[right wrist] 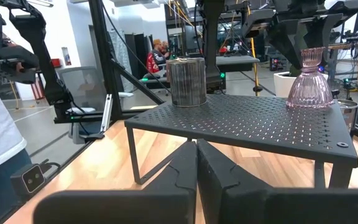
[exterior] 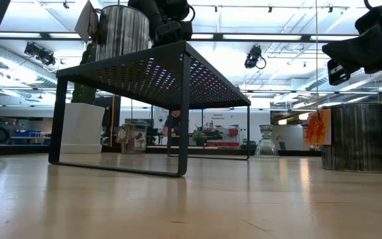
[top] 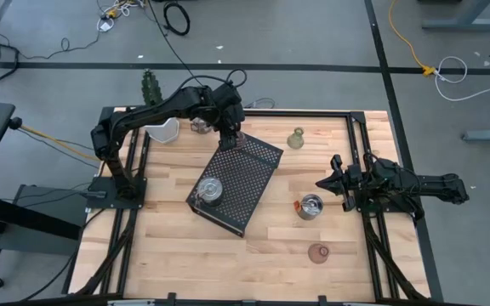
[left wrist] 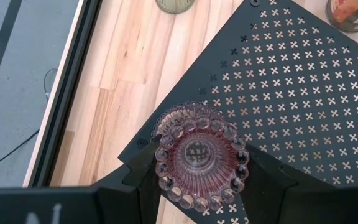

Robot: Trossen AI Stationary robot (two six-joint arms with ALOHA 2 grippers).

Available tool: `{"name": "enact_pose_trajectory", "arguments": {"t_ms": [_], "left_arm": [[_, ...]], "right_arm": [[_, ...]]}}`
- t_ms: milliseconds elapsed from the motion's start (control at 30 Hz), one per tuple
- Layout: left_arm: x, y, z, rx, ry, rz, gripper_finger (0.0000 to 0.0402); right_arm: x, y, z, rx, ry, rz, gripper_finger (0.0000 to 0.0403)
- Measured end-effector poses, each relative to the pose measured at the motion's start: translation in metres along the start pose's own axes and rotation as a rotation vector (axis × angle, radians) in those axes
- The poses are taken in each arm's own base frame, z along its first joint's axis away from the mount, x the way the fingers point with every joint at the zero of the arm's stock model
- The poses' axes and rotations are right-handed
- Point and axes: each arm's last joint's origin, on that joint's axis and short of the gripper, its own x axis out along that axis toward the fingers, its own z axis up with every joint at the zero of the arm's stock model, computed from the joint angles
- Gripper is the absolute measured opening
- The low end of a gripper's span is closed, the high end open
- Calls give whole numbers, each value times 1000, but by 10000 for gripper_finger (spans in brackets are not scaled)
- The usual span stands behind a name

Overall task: Pick & Place candle stick holders
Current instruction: Put the top purple candle holder on the shelf, then put the top silver scented candle on the shelf

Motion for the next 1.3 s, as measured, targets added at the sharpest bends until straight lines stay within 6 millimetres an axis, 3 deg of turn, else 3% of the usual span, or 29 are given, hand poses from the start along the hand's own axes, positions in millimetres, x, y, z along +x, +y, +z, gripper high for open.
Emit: {"name": "enact_pose_trajectory", "arguments": {"t_ms": [433,1300], "left_arm": [[0,0,1,0,-5,1,211],[0,0,2,0,-19,4,213]], "right_arm": [[0,0,0,0,0,0,12],[0,0,0,0,0,0,12]]}}
